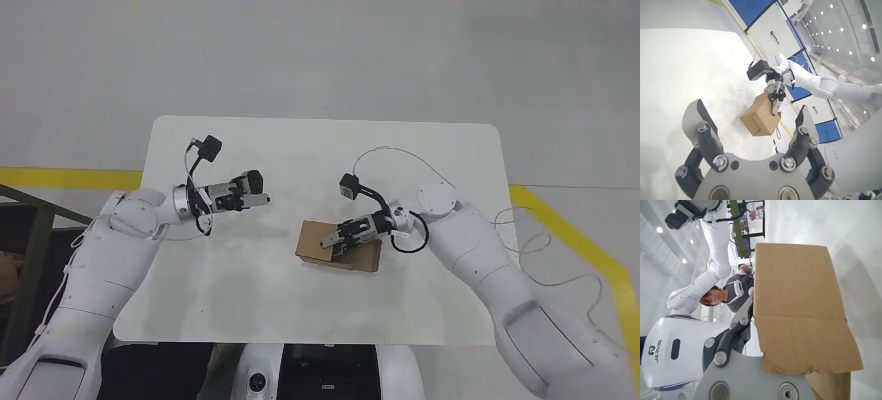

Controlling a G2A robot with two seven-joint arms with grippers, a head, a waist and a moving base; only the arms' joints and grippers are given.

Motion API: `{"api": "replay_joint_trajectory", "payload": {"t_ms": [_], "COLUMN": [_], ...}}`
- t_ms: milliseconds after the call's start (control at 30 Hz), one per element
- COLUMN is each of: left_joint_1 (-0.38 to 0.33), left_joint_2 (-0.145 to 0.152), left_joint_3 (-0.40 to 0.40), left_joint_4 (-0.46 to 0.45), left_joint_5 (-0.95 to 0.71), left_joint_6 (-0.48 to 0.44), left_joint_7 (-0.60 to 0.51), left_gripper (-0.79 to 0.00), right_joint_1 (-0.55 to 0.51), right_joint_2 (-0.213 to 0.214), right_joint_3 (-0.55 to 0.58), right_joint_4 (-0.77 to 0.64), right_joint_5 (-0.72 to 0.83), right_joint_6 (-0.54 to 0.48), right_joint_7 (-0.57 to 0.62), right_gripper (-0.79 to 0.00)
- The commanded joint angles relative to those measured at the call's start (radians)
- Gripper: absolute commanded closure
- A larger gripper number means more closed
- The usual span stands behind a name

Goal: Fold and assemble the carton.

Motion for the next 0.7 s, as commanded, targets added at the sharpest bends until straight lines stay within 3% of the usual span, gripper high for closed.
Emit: {"api": "replay_joint_trajectory", "payload": {"t_ms": [0,33,67,133,167,200,433,667], "left_joint_1": [0.001,0.001,0.001,0.001,0.001,0.001,0.001,0.001], "left_joint_2": [0.0,0.0,0.0,0.0,0.0,0.0,0.0,0.0], "left_joint_3": [0.0,0.0,0.0,0.0,0.0,0.0,0.0,0.0], "left_joint_4": [0.002,0.002,0.002,0.002,0.002,0.002,0.002,0.002], "left_joint_5": [0.008,0.008,0.008,0.008,0.008,0.008,0.008,0.008], "left_joint_6": [-0.008,-0.008,-0.008,-0.008,-0.008,-0.008,-0.008,-0.008], "left_joint_7": [0.001,0.001,0.001,0.001,0.001,0.001,0.001,0.001], "left_gripper": [-0.785,-0.785,-0.785,-0.785,-0.785,-0.785,-0.785,-0.785], "right_joint_1": [0.018,0.027,0.036,0.052,0.06,0.067,0.098,0.075], "right_joint_2": [-0.012,-0.018,-0.024,-0.036,-0.041,-0.045,-0.046,0.002], "right_joint_3": [-0.021,-0.029,-0.038,-0.055,-0.061,-0.065,-0.062,-0.013], "right_joint_4": [0.03,0.049,0.067,0.104,0.123,0.141,0.183,0.123], "right_joint_5": [-0.006,-0.004,-0.006,-0.012,-0.015,-0.013,0.002,0.012], "right_joint_6": [-0.008,-0.013,-0.018,-0.026,-0.031,-0.036,-0.053,-0.071], "right_joint_7": [-0.008,-0.013,-0.018,-0.026,-0.031,-0.036,-0.053,-0.071], "right_gripper": [0.0,0.0,-0.071,-0.369,-0.736,-0.785,-0.785,-0.785]}}
